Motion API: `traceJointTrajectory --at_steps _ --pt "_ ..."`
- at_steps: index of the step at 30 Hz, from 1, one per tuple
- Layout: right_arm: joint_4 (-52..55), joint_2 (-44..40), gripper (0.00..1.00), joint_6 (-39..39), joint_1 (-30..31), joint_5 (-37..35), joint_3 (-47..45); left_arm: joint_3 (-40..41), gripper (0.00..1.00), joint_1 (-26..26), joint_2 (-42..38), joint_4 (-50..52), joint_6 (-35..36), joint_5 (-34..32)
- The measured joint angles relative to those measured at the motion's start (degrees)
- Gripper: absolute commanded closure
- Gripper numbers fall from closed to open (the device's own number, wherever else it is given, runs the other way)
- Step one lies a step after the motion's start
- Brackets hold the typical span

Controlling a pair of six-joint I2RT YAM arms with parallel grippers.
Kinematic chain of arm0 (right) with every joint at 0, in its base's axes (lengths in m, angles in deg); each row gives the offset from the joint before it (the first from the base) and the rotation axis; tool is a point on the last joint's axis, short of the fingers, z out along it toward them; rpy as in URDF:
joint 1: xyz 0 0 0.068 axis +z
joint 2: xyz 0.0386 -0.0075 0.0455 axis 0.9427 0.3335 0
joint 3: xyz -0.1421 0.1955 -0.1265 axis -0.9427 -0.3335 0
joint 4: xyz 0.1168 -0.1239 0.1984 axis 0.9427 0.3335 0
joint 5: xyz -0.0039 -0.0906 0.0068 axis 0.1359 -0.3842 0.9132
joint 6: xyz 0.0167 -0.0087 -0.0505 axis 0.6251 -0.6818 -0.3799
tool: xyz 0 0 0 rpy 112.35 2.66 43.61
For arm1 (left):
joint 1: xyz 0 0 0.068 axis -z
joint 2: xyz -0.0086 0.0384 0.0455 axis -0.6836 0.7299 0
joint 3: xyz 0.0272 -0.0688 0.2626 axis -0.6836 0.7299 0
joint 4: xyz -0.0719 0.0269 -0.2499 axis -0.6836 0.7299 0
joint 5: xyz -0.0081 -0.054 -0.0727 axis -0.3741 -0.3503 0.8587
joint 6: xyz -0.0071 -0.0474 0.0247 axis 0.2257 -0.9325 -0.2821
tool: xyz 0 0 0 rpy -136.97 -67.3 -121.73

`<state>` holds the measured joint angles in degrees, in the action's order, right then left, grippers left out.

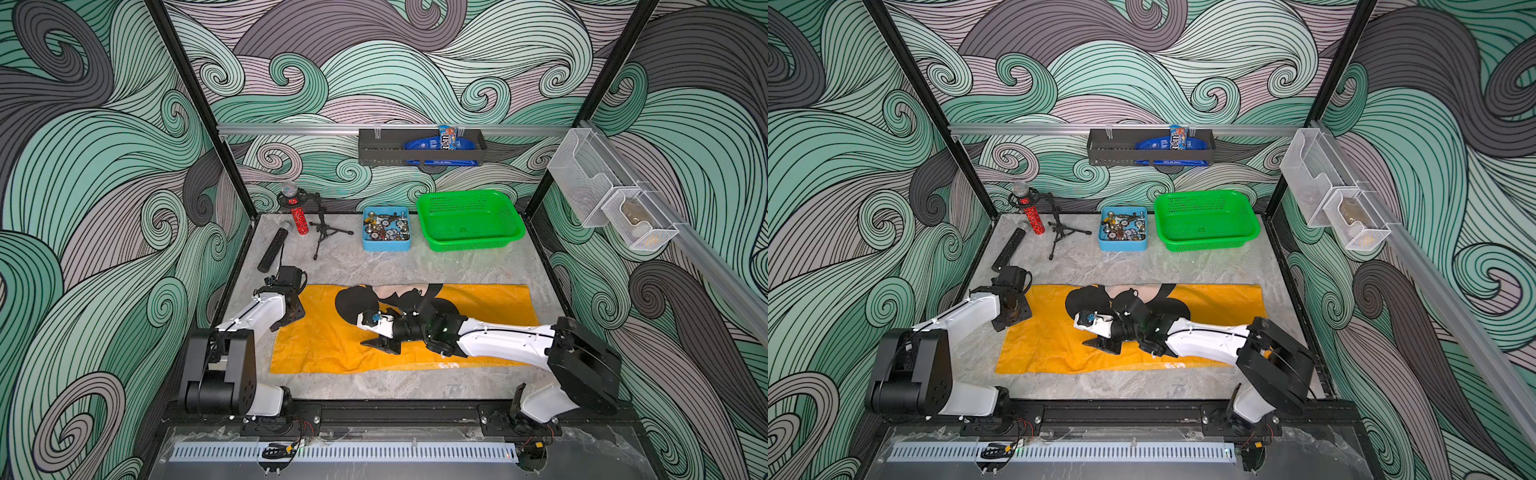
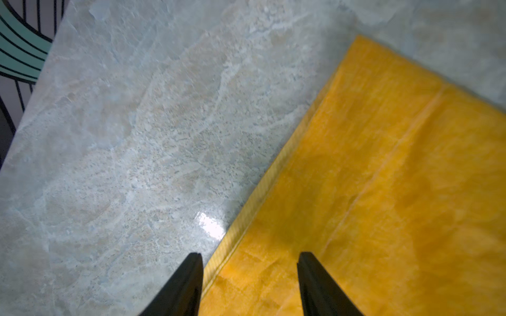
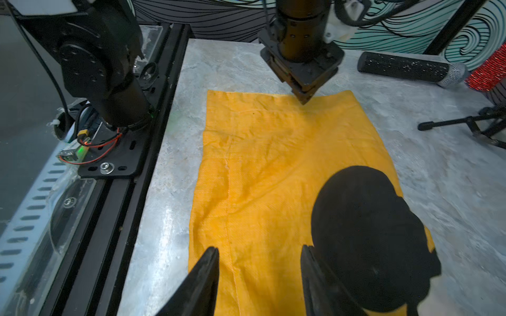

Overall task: Roll up the pillowcase
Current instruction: Fold the pillowcase at the center of the board.

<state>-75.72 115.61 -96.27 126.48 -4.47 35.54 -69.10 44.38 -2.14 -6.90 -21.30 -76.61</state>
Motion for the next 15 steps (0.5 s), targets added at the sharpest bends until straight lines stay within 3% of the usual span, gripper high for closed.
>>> traceJointTrajectory --at_steps 12,15 --pt "0.0 -5.0 0.47 0.5 -6.1 -0.8 -5.8 2.7 0.68 0.0 1.1 0.0 -3.6 0.2" --pt "0.0 -5.8 0.47 0.6 -6.8 -1.0 -6.6 2.8 0.80 0.0 1.2 -0.5 -4.2 0.4"
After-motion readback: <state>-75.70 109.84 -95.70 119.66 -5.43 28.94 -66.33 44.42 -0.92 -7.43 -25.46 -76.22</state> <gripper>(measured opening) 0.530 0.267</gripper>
